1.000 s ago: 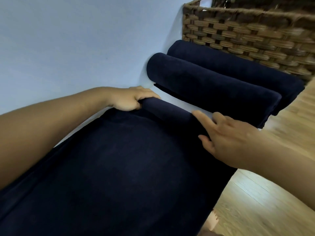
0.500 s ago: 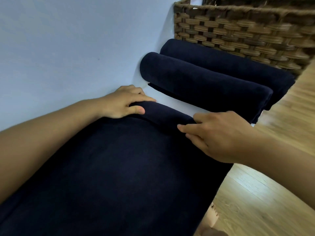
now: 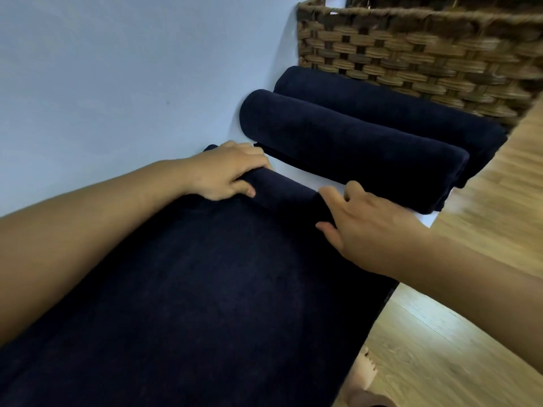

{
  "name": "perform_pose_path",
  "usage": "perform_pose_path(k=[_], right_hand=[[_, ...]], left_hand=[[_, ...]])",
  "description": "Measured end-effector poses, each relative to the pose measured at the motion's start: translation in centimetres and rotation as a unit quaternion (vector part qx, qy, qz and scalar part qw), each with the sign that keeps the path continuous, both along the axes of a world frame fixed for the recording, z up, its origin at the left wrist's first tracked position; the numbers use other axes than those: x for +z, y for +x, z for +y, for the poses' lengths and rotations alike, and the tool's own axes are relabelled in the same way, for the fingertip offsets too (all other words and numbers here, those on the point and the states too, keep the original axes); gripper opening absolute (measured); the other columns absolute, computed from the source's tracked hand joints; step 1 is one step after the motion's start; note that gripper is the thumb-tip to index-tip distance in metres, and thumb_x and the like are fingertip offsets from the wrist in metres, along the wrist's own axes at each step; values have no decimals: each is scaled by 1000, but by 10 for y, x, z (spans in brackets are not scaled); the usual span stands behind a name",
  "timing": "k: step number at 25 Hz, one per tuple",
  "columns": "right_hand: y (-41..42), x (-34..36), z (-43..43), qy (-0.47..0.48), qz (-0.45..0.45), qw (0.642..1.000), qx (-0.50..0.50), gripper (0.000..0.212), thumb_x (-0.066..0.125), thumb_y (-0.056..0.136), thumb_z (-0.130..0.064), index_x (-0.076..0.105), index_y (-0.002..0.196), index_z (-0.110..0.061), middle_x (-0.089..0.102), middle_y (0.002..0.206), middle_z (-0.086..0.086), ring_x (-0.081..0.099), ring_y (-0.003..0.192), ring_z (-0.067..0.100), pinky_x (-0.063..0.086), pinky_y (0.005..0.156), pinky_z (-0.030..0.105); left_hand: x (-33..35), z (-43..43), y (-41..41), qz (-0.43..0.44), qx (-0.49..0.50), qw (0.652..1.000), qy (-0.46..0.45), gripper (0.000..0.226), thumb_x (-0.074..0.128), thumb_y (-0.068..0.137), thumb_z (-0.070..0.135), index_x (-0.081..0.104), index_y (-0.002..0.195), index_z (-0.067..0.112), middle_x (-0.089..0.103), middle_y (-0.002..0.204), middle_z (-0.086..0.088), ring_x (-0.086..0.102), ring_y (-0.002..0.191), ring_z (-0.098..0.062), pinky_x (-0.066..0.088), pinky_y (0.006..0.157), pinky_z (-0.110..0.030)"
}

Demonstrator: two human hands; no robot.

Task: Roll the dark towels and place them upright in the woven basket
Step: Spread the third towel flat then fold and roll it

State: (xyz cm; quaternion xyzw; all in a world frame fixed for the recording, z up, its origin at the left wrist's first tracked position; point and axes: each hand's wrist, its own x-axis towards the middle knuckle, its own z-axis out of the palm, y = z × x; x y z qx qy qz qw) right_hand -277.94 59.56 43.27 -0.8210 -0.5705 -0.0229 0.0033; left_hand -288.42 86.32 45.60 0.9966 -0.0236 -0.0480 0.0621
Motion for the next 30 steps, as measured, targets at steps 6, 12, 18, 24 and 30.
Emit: perform_pose_path(k=[6,12,18,24,30], right_hand=[[-28,-11,-6,93,-123,988,-18,41,62,86,-19,53,124,-6,39,80,15,31,63,25,27,53,36],[-67,-2,-27,69,-95,990,74,60,30,98,-48,54,131,-4,48,94,13,41,82,30,31,66,40],[-40,37,-20,68,215,974,-18,33,57,88,-49,40,110,-32,42,97,-10,49,85,15,44,74,31],[-36,13,-19,9,105,994,8,75,27,91,-65,4,151,-28,40,126,1,44,114,20,47,88,35],[-37,8,-21,9,127,990,55,68,22,96,-64,-1,148,-26,46,119,5,51,101,24,46,78,35]], left_hand=[[-37,-6,-33,-187,19,979,79,44,51,89,28,59,126,6,61,132,-8,55,123,-27,33,112,-40],[-35,-14,-79,-152,38,988,-8,57,40,91,16,39,147,8,32,158,-5,19,150,-19,9,124,-38],[-16,-19,-97,-202,129,970,-47,40,36,99,34,63,126,21,66,125,9,56,122,-10,38,106,-27],[-15,-24,-37,-112,140,983,-34,47,25,98,46,55,132,37,58,115,19,48,105,-7,35,100,-35],[-18,-12,-58,-50,36,998,9,55,46,82,65,38,134,49,58,114,19,49,111,-5,19,110,-32]])
